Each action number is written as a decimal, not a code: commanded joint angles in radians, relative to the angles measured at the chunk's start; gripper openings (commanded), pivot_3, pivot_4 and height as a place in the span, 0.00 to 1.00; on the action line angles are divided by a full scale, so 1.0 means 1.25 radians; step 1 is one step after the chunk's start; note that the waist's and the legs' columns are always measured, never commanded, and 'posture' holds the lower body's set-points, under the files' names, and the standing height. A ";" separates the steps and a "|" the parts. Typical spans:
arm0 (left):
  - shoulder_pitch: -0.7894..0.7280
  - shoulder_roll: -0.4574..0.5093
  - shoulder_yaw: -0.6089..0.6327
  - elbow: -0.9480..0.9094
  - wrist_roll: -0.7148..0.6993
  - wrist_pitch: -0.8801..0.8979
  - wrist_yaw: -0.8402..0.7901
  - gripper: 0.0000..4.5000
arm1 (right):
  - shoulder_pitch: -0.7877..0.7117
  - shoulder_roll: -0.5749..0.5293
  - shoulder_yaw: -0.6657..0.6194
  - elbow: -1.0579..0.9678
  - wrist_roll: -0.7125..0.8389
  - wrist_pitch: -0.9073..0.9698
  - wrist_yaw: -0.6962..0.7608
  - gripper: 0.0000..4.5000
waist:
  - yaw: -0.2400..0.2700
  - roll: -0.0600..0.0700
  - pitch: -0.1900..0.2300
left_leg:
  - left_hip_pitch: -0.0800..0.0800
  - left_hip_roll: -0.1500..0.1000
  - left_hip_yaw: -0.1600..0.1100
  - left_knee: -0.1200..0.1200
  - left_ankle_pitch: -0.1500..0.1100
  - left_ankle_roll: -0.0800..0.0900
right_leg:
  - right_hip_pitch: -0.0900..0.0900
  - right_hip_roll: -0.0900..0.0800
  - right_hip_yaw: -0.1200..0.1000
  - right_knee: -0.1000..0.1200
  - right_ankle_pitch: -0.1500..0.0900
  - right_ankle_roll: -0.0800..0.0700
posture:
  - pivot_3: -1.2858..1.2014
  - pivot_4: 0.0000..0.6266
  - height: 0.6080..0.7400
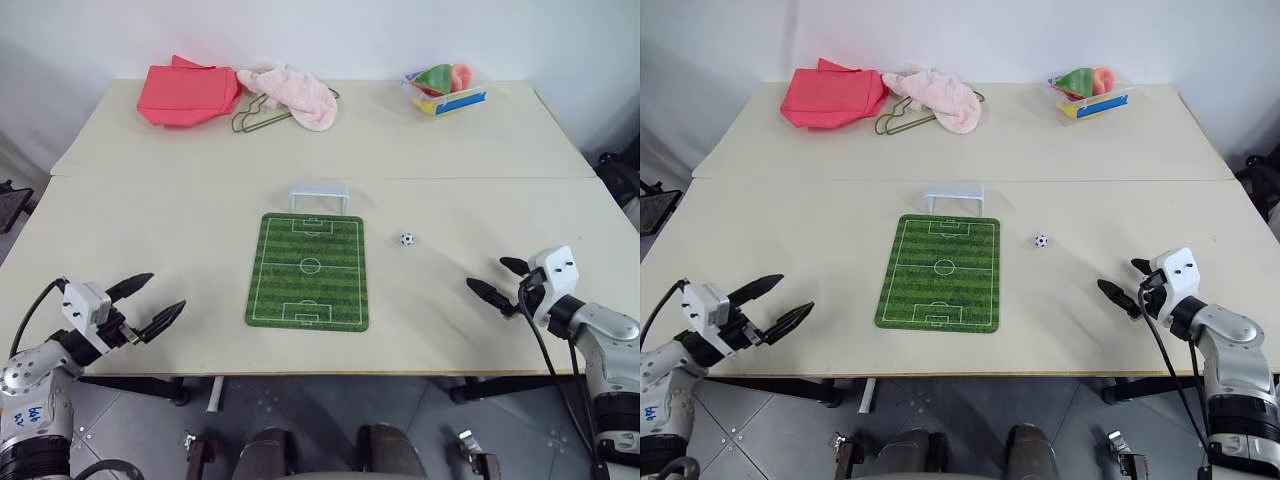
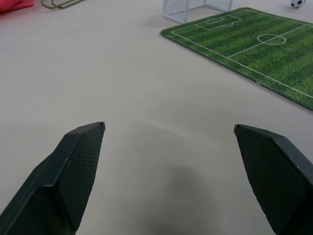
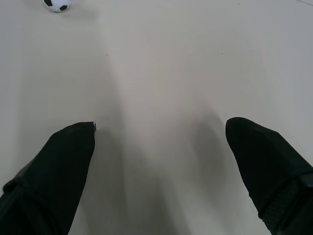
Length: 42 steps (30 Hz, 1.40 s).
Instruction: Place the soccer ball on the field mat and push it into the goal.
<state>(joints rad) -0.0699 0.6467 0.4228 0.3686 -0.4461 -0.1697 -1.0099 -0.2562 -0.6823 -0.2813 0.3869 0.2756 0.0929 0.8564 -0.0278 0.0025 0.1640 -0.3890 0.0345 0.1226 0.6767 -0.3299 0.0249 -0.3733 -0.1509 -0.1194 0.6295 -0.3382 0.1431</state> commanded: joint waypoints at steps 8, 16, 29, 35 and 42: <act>-0.009 -0.004 0.023 -0.086 -0.057 0.076 0.044 1.00 | -0.017 -0.037 -0.012 -0.073 0.007 0.078 -0.039 1.00 | 0.000 0.000 0.000 | 0.000 0.000 -0.001 0.000 0.000 0.000 | 0.000 0.000 0.000 0.000 0.000 0.000 | 0.52 0.24 1.00; -0.019 -0.005 -0.032 -0.182 -0.075 0.126 0.003 1.00 | -0.137 -0.027 0.064 -0.195 0.023 0.248 -0.033 1.00 | -0.002 0.000 0.000 | 0.000 0.001 0.000 0.001 0.000 0.000 | 0.000 0.000 0.000 0.001 0.000 0.000 | 0.52 0.24 1.00; -0.051 -0.028 -0.102 -0.205 -0.053 0.119 -0.035 1.00 | -0.371 0.058 0.264 0.047 -0.057 0.186 0.062 1.00 | -0.002 0.000 0.001 | -0.001 -0.002 -0.001 0.002 0.000 0.000 | -0.001 0.000 -0.001 0.001 0.000 0.000 | 0.52 0.24 1.00; -0.040 -0.039 -0.102 -0.224 -0.052 0.117 -0.024 1.00 | -0.444 0.095 0.279 0.216 -0.108 0.103 0.054 1.00 | -0.002 0.000 0.001 | -0.002 -0.002 -0.001 0.002 0.000 0.000 | -0.001 0.000 -0.001 0.001 0.000 0.000 | 0.52 0.24 1.00; 0.015 -0.047 -0.086 -0.275 -0.059 0.121 0.005 1.00 | -0.471 0.114 0.278 0.302 -0.124 0.072 0.072 0.96 | -0.006 0.000 0.001 | -0.001 0.000 -0.001 0.002 0.000 0.000 | -0.001 0.000 -0.001 0.002 0.000 0.000 | 0.52 0.24 1.00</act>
<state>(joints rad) -0.0651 0.5896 0.2904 0.0676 -0.5071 -0.0087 -1.0152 -0.8358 -0.5375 0.0734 0.7638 0.1322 0.1973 0.9328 -0.0351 0.0026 0.1650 -0.3908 0.0345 0.1210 0.6793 -0.3301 0.0252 -0.3746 -0.1508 -0.1202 0.6316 -0.3382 0.1431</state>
